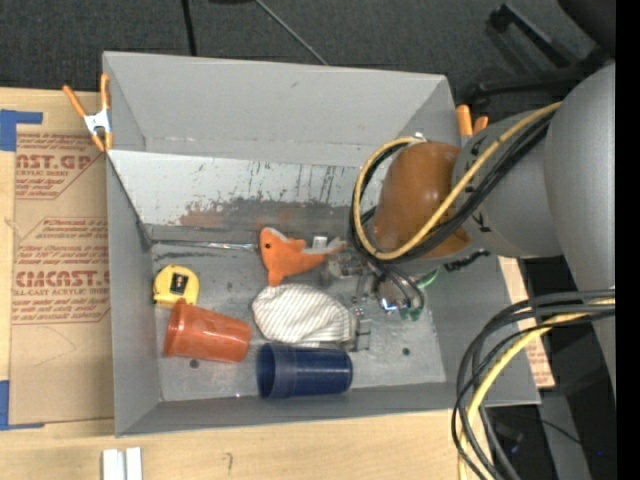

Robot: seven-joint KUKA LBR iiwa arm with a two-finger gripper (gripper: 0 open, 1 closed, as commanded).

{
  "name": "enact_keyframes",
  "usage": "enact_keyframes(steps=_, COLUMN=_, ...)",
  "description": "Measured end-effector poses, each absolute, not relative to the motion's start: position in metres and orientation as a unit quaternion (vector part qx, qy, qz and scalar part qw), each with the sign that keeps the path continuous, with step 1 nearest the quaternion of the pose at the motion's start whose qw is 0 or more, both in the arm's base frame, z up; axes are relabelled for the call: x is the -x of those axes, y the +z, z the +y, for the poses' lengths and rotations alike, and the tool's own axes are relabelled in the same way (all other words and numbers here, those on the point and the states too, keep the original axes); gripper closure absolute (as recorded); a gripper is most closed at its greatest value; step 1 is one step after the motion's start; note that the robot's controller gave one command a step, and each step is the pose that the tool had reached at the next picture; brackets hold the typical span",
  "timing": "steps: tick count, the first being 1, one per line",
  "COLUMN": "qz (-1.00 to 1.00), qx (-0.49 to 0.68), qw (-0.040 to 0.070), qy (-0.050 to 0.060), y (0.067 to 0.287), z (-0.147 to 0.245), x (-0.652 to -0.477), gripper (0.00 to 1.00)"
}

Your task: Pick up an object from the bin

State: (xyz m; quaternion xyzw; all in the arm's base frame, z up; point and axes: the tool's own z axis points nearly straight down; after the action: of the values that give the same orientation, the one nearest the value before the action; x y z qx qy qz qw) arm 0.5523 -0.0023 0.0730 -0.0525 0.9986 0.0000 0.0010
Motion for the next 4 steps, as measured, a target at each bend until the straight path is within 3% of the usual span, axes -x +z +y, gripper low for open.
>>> enact_keyframes(steps=1, qz=1.0, qx=-0.004, qw=0.002, qy=0.001, y=0.071, z=0.084, x=-0.526, gripper=1.0)
enact_keyframes(steps=2, qz=1.0, qx=-0.004, qw=0.002, qy=0.001, y=0.071, z=0.084, x=-0.526, gripper=1.0)
enact_keyframes(steps=3, qz=1.0, qx=-0.021, qw=0.0, qy=0.0, y=0.149, z=0.061, x=-0.523, gripper=1.0)
enact_keyframes(steps=4, qz=1.0, qx=-0.021, qw=0.0, qy=0.0, y=0.149, z=0.061, x=-0.523, gripper=1.0)
